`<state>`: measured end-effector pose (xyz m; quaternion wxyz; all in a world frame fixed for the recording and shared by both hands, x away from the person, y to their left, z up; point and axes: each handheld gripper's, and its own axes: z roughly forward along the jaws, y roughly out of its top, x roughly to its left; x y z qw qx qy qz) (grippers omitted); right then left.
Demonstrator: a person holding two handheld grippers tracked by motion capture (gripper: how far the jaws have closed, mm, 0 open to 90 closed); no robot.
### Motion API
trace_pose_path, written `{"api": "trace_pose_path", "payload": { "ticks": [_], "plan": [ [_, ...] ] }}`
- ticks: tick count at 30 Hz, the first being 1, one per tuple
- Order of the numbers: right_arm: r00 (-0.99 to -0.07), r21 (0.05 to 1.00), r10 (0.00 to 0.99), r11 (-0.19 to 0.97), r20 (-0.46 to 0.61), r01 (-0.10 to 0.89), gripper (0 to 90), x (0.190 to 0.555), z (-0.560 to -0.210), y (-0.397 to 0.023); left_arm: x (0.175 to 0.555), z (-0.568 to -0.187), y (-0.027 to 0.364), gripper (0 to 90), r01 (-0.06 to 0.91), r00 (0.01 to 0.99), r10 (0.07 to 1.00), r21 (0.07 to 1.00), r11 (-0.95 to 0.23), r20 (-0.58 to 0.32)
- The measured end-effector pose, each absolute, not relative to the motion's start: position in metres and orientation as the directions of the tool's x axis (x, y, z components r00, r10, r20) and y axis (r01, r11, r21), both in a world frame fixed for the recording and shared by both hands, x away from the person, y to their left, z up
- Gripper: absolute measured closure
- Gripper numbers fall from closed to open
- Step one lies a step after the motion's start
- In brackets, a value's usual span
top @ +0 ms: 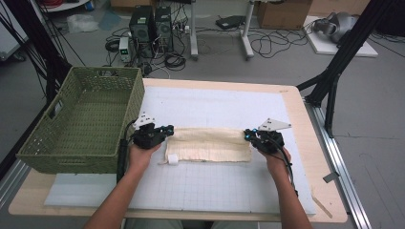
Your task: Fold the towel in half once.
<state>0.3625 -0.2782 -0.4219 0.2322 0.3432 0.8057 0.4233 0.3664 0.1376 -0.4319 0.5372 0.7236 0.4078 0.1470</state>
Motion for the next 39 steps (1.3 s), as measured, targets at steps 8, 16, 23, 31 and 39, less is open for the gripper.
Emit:
{"api": "trace_pose_path", "payload": {
  "ticks": [8,16,23,31,39],
  "plan": [
    [-0.677,0.848,0.724,0.434,-0.129,0.303,83.9,0.336,-0.427,-0.281,0.348,-0.428,0.135,84.4,0.405,0.664,0.728,0.900,-0.160,-0.169],
    [-0.697,0.845,0.703,0.454,-0.145,0.282,83.6,0.316,-0.433,-0.281,0.336,-0.433,0.135,84.5,0.409,0.672,0.724,0.893,-0.189,-0.154],
    [-0.705,0.833,0.692,0.477,-0.157,0.282,83.4,0.306,-0.434,-0.278,0.326,-0.442,0.137,83.5,0.426,0.678,0.719,0.878,-0.216,-0.152],
    [-0.708,0.814,0.685,0.503,-0.171,0.291,83.0,0.301,-0.439,-0.276,0.323,-0.439,0.142,50.3,0.443,0.628,0.754,0.885,-0.145,-0.191],
    [-0.713,0.809,0.679,0.511,-0.174,0.290,82.9,0.300,-0.440,-0.276,0.323,-0.425,0.139,49.0,0.403,0.650,0.725,0.912,-0.077,-0.226]
  ]
}}
